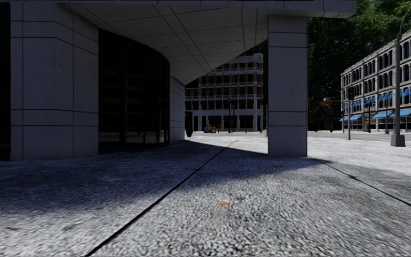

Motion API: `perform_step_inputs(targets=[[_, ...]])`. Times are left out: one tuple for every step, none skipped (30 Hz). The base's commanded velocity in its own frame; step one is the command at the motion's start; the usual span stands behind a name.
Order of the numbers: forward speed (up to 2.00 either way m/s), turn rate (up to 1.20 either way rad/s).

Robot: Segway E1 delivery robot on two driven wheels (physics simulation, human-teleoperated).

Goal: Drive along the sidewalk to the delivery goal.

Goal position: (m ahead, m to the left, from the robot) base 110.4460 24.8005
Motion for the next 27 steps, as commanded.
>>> perform_step_inputs(targets=[[2.0, 0.0], [2.0, 0.0], [2.0, 0.0], [2.0, 0.0], [2.0, 0.0], [2.0, 0.0], [2.0, 0.0], [2.0, 0.0], [2.0, 0.0], [2.0, 0.0], [2.0, 0.0], [2.0, 0.0], [2.0, 0.0], [2.0, 0.0], [2.0, 0.0], [2.0, 0.0], [2.0, 0.0], [2.0, 0.0], [2.0, 0.0], [2.0, 0.0], [2.0, 0.0], [2.0, 0.0], [2.0, 0.0], [2.0, 0.0], [2.0, 0.0], [2.0, 0.0], [2.0, 0.0]])
